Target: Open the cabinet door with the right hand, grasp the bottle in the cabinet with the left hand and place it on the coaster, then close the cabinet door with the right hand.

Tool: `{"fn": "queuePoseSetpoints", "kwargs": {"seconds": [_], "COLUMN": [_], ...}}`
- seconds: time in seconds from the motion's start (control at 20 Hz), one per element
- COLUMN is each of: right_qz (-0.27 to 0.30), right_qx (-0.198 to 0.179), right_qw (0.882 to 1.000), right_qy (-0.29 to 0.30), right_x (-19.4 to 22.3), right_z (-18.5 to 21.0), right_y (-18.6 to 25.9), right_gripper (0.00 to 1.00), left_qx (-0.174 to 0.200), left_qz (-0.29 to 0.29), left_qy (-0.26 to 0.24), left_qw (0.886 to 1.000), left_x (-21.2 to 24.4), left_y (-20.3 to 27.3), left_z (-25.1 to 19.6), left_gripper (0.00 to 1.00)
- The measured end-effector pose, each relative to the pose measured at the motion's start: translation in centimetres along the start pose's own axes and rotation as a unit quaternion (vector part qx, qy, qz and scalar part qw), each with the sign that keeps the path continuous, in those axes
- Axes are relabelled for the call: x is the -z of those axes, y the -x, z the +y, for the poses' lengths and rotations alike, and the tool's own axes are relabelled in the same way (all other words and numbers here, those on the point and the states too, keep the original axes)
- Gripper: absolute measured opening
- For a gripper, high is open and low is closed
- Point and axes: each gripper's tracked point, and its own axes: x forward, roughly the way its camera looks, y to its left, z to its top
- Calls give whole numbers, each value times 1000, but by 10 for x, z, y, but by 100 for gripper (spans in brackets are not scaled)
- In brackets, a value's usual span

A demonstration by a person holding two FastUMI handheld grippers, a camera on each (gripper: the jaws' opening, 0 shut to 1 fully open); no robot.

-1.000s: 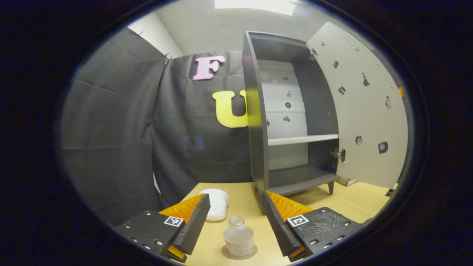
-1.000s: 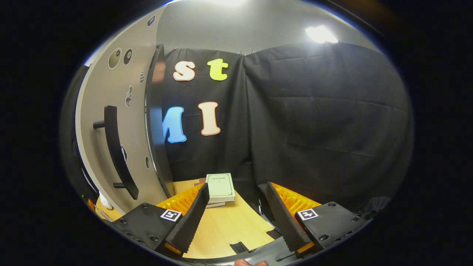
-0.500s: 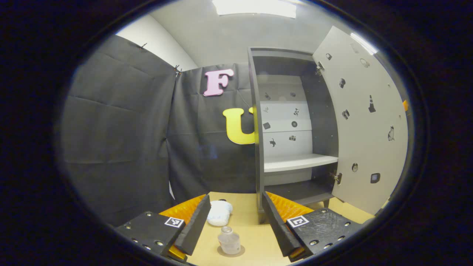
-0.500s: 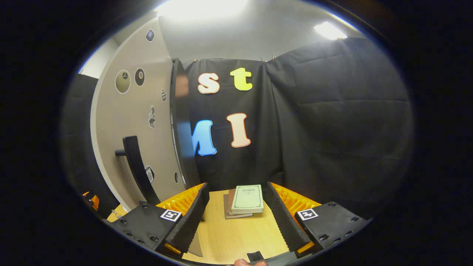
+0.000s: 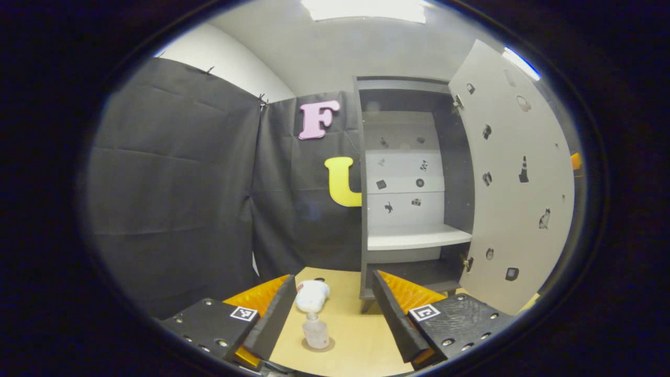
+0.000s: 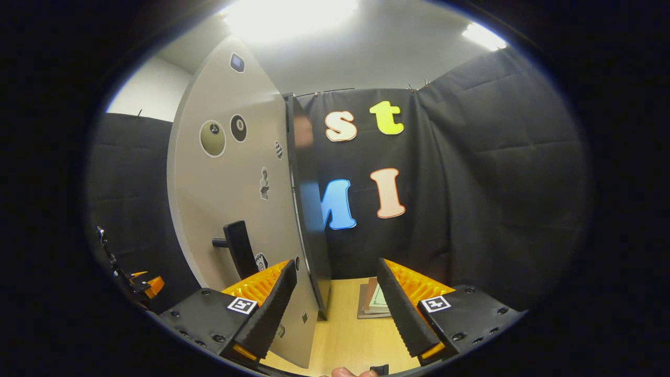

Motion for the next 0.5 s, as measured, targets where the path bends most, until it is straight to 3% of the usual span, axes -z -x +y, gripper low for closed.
{"fn": "queuePoseSetpoints", "kwargs": {"seconds": [0.25,0.3,0.35,0.5], "right_qz": [-5,-1,-1,-8], "right_qx": [-13,-5,1,38], "right_qw": [1000,1000,1000,998], "right_qy": [14,21,31,52], "right_x": [-11,-11,-13,-17], "right_z": [20,20,20,22], "right_y": [-8,-9,-6,-3], "right_gripper": [98,92,97,96], "left_qx": [-22,-21,-17,-4], "left_qz": [27,25,25,27], "left_qy": [-18,-15,-12,1], "left_qw": [999,999,999,1000], "left_x": [0,-3,-4,1], "left_y": [-2,-6,-13,-34], "left_z": [16,19,22,34], "left_gripper": [88,89,89,89]}}
